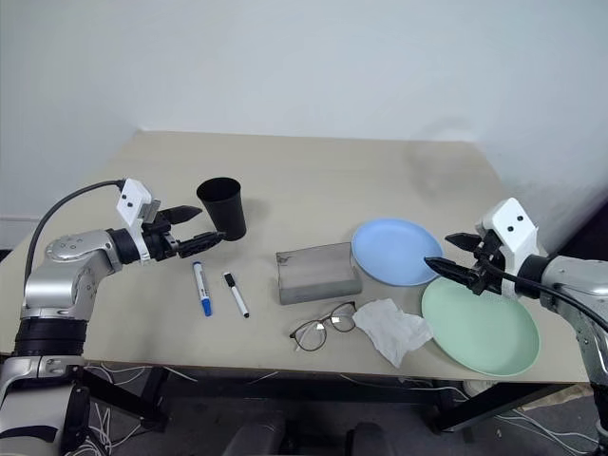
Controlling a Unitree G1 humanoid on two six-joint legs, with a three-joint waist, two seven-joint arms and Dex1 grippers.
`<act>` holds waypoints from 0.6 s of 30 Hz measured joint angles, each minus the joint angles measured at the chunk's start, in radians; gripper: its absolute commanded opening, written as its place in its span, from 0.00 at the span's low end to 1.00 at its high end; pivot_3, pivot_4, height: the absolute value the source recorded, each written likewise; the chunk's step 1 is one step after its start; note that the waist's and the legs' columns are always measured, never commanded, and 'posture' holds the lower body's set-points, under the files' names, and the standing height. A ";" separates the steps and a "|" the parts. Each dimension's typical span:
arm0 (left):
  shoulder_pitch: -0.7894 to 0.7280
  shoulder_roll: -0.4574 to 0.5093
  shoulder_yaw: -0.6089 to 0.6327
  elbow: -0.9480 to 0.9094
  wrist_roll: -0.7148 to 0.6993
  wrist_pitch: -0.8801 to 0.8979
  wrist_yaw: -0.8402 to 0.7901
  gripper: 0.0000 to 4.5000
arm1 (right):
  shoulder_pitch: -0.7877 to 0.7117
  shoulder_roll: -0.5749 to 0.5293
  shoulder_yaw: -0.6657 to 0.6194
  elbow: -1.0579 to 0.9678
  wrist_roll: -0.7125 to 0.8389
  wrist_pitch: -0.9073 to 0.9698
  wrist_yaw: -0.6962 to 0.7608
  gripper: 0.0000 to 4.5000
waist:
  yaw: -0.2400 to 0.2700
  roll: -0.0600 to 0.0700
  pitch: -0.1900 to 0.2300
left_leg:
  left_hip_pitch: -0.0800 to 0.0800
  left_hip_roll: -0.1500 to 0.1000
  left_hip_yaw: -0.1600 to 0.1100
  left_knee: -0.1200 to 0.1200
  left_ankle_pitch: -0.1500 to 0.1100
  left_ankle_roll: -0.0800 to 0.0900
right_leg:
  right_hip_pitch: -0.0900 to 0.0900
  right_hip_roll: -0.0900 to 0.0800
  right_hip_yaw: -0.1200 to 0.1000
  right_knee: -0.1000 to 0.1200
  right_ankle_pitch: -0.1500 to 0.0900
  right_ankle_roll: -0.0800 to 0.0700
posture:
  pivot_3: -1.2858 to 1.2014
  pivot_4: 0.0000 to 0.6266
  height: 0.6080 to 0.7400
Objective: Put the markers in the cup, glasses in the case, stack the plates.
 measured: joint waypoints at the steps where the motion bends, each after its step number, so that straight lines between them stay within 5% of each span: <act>1: -0.002 0.003 0.000 0.007 0.000 -0.001 -0.002 1.00 | 0.001 0.004 0.001 -0.002 0.000 0.000 -0.002 0.69 | 0.000 0.000 0.000 | 0.000 0.000 0.000 0.000 0.000 0.000 | 0.000 0.000 0.000 0.000 0.000 0.000 | 0.52 0.00 0.89; 18: -0.039 0.020 -0.031 0.066 0.019 -0.040 -0.061 1.00 | 0.067 0.027 -0.002 -0.033 -0.002 -0.002 -0.039 0.69 | 0.001 0.000 0.000 | 0.000 0.000 0.000 0.000 0.000 0.000 | 0.000 0.000 0.000 0.000 0.000 0.000 | 0.52 0.00 0.89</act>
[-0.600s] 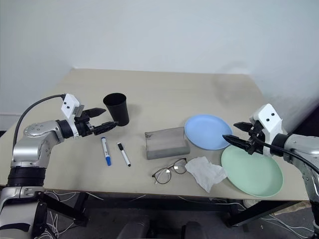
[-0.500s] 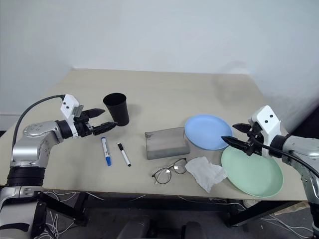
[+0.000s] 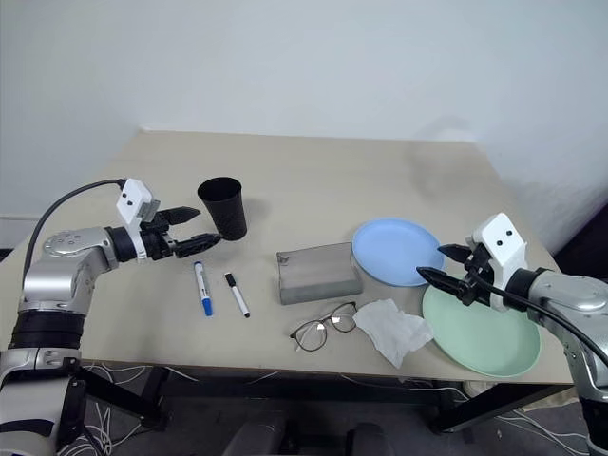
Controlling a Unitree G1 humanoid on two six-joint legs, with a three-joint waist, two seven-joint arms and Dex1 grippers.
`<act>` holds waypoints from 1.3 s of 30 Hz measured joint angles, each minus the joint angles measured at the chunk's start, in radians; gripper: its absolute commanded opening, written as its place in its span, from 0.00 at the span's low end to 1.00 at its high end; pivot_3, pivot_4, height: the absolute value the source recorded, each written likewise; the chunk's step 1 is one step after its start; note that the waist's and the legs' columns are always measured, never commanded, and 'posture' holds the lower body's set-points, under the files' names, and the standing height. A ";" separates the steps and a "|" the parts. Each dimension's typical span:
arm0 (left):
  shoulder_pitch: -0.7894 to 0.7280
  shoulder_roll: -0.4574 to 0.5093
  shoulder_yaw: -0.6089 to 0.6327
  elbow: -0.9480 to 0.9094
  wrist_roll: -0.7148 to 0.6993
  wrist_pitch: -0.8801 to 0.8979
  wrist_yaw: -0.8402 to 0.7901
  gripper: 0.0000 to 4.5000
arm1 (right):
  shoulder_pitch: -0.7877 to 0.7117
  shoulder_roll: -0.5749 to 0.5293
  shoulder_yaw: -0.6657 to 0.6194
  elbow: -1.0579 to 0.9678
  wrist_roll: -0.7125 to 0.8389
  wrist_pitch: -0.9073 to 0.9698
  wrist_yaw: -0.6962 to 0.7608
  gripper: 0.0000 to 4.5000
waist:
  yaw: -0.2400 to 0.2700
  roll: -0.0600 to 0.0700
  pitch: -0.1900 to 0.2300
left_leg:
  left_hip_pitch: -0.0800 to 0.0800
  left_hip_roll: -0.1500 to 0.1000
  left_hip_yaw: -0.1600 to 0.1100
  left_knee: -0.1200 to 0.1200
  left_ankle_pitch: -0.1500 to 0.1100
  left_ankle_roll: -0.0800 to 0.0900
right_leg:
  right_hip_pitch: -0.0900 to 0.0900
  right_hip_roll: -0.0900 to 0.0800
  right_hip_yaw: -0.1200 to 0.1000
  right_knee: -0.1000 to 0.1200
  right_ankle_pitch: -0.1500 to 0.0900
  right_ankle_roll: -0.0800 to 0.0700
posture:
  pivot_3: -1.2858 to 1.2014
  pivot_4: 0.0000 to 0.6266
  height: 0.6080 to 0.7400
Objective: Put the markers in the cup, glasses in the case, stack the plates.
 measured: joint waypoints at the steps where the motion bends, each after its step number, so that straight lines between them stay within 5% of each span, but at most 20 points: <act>1: 0.000 0.000 -0.001 0.000 0.000 -0.007 -0.008 1.00 | 0.003 -0.001 -0.003 0.000 0.000 0.000 -0.001 0.69 | -0.001 0.000 0.000 | 0.000 0.000 0.000 0.000 0.000 0.000 | 0.000 0.000 0.000 0.000 0.000 0.000 | 0.52 0.00 0.89; 13: 0.034 -0.008 -0.009 -0.039 -0.001 -0.027 -0.051 1.00 | -0.057 -0.023 0.126 -0.011 -0.041 0.262 -0.128 0.69 | -0.001 0.000 0.000 | 0.000 0.000 0.000 0.000 0.000 0.000 | 0.000 0.000 0.000 0.000 -0.001 -0.002 | 0.52 0.00 0.89; 30: 0.040 -0.033 -0.010 -0.059 -0.001 -0.030 -0.024 1.00 | -0.187 0.148 0.276 -0.014 -0.132 0.589 -0.395 0.69 | -0.002 0.000 0.000 | 0.000 0.000 0.000 0.000 0.000 0.000 | -0.001 0.000 0.000 0.000 0.000 0.000 | 0.52 0.00 0.89; 33: 0.041 -0.033 -0.010 -0.059 -0.001 -0.031 -0.022 1.00 | -0.196 0.162 0.286 -0.012 -0.144 0.605 -0.411 0.57 | -0.002 0.001 0.000 | 0.000 0.000 0.000 0.000 0.000 0.000 | -0.001 0.000 0.000 0.000 0.000 0.000 | 0.52 0.00 0.89; 39: 0.045 -0.033 -0.009 -0.060 -0.001 -0.031 -0.011 1.00 | -0.221 0.171 0.312 0.003 -0.155 0.636 -0.422 0.11 | -0.001 0.001 0.000 | 0.000 0.000 0.000 0.000 0.000 0.000 | -0.001 0.000 0.000 0.000 0.000 0.000 | 0.52 0.00 0.89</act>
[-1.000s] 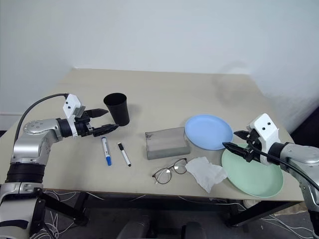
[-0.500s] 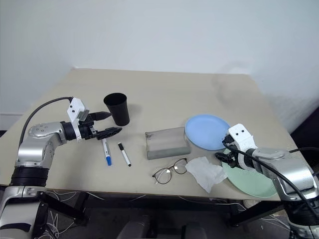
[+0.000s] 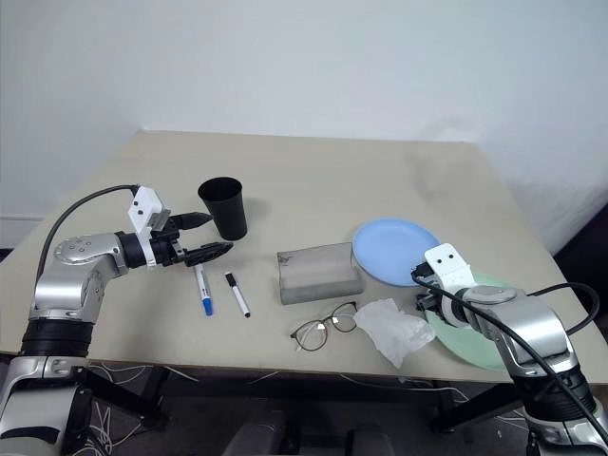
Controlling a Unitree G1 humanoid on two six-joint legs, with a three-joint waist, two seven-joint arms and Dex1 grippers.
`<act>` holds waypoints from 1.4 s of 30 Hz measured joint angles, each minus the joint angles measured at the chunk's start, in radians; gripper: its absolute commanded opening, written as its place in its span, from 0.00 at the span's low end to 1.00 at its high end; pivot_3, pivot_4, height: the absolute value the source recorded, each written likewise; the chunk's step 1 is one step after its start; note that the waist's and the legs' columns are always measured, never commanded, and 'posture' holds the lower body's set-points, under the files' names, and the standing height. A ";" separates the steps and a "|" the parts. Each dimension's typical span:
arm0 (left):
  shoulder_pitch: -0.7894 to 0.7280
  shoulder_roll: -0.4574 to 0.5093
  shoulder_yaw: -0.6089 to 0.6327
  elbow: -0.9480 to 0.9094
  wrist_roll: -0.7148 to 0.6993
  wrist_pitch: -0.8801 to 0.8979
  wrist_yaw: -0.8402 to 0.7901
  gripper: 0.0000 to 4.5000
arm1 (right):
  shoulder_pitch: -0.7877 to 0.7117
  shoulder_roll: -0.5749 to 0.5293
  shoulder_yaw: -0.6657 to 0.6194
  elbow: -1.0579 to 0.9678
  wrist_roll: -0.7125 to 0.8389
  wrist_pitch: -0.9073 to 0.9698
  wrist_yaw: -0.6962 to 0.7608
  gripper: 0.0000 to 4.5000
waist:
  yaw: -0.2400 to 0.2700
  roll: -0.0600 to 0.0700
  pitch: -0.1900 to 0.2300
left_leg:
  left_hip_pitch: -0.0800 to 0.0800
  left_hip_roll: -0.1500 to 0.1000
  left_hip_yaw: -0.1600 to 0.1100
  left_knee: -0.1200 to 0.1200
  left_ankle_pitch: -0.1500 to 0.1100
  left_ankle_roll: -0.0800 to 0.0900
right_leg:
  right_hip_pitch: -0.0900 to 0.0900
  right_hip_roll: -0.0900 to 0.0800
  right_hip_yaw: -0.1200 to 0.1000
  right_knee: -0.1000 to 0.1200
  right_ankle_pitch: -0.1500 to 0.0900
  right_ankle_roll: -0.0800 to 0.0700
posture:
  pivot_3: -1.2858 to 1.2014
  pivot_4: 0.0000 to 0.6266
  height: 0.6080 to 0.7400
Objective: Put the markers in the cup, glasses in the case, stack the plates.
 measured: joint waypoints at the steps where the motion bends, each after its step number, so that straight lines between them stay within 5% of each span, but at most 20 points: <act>1: 0.001 0.000 0.000 0.000 0.000 0.000 0.002 1.00 | -0.003 0.000 0.002 0.001 -0.002 0.006 -0.003 0.04 | 0.000 0.000 0.000 | 0.000 0.000 0.000 0.000 0.000 0.000 | 0.000 0.000 0.000 0.000 0.000 0.000 | 0.52 0.00 0.89; 18: 0.030 -0.008 0.001 -0.024 -0.001 0.000 0.029 1.00 | -0.081 -0.162 0.103 0.097 -0.096 -0.002 0.003 0.01 | -0.001 0.001 0.000 | 0.000 0.000 0.001 -0.001 0.000 0.000 | -0.001 0.000 0.001 0.000 0.000 0.000 | 0.52 0.00 0.89; 21: 0.030 -0.009 0.001 -0.024 -0.001 0.000 0.034 1.00 | -0.106 -0.211 0.117 0.093 -0.108 -0.038 0.042 0.13 | -0.001 0.001 0.000 | 0.000 0.000 0.001 -0.001 0.000 0.000 | -0.001 0.000 0.000 0.000 0.000 0.000 | 0.52 0.00 0.89; 29: 0.030 -0.017 0.000 -0.024 0.000 0.000 0.038 1.00 | -0.180 -0.070 0.071 0.015 -0.078 0.105 0.035 0.73 | -0.003 0.001 0.000 | -0.002 0.000 0.001 -0.001 0.000 0.000 | -0.003 0.000 0.001 0.000 0.000 0.000 | 0.52 0.00 0.89; 42: 0.030 -0.017 0.000 -0.026 0.000 0.004 0.038 1.00 | -0.116 0.071 0.060 -0.047 -0.121 0.245 -0.107 0.73 | -0.003 0.001 0.000 | -0.003 0.000 0.001 -0.001 0.000 0.000 | -0.004 0.001 0.000 0.001 0.000 0.000 | 0.52 0.00 0.89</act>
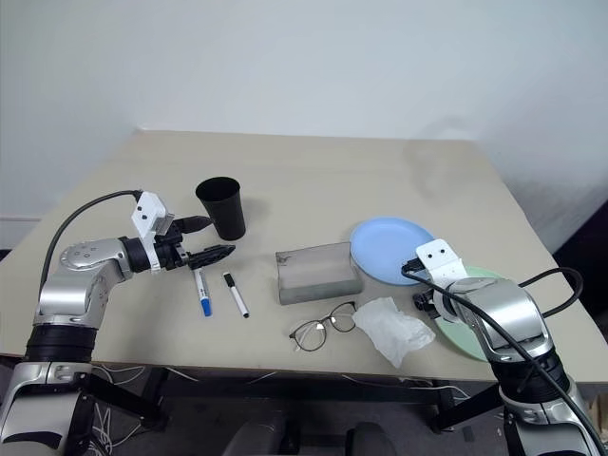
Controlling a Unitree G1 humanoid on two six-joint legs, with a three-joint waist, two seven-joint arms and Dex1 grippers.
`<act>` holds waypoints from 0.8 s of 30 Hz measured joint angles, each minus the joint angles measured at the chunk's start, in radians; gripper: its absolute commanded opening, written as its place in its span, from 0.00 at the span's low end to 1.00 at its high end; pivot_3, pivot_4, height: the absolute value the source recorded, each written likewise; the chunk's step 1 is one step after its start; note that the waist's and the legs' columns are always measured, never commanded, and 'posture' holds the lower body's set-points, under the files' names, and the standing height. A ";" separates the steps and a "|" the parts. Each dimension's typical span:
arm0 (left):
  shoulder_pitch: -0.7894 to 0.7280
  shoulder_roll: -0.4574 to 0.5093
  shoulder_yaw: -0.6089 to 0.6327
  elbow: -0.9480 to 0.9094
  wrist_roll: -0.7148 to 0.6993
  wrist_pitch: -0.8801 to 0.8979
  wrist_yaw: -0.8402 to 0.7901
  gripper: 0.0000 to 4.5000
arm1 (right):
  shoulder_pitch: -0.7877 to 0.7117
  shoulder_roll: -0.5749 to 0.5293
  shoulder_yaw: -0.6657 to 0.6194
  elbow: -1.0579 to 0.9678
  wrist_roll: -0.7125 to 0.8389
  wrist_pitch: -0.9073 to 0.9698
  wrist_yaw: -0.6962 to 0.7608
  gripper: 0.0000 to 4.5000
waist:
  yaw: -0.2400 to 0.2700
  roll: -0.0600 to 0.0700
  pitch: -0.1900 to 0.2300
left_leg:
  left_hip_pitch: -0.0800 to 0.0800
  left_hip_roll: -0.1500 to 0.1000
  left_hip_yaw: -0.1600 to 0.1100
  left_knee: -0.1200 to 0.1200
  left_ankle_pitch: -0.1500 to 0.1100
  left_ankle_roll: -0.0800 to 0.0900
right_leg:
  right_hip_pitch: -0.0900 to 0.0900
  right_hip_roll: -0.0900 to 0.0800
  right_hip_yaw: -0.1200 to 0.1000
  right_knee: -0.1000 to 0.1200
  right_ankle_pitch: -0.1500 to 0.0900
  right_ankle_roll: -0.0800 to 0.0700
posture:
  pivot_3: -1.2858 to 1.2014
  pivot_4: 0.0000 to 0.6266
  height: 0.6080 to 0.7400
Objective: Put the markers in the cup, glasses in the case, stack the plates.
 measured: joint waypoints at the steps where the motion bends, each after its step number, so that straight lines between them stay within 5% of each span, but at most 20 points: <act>1: 0.000 0.000 0.000 -0.001 0.000 0.000 0.000 1.00 | 0.003 0.001 0.000 0.000 -0.001 -0.001 -0.003 0.73 | 0.000 0.000 0.000 | 0.000 0.000 0.000 0.000 0.000 0.000 | 0.000 0.000 0.000 0.000 0.000 0.000 | 0.52 0.00 0.89; 3: 0.000 0.000 0.000 -0.002 0.000 0.001 0.000 1.00 | 0.011 0.006 0.002 0.000 -0.003 -0.003 -0.011 0.73 | 0.000 0.000 0.000 | 0.000 0.000 0.000 0.000 0.000 0.000 | 0.000 0.000 0.000 0.000 0.000 0.000 | 0.52 0.00 0.89; 6: 0.000 0.000 0.000 -0.002 0.000 0.002 0.000 1.00 | 0.031 0.009 0.007 0.000 -0.007 -0.004 -0.021 0.60 | 0.000 0.000 0.000 | 0.000 0.000 0.000 0.000 0.000 0.000 | 0.000 0.000 0.000 0.000 0.000 0.000 | 0.52 0.00 0.89; 14: 0.004 0.000 0.001 -0.008 0.000 0.008 0.002 1.00 | 0.042 0.010 0.015 0.001 -0.022 -0.012 -0.037 0.00 | -0.002 -0.001 0.000 | 0.000 0.000 0.000 0.000 0.000 0.000 | 0.000 0.000 0.000 0.000 0.000 0.000 | 0.52 0.00 0.89; 24: 0.006 0.000 0.001 -0.010 0.000 0.009 0.010 1.00 | 0.017 0.029 0.004 0.054 -0.073 -0.077 -0.091 0.00 | -0.021 -0.005 -0.004 | 0.000 0.000 0.001 0.001 0.000 0.000 | 0.000 0.001 -0.001 0.000 0.001 -0.001 | 0.52 0.00 0.89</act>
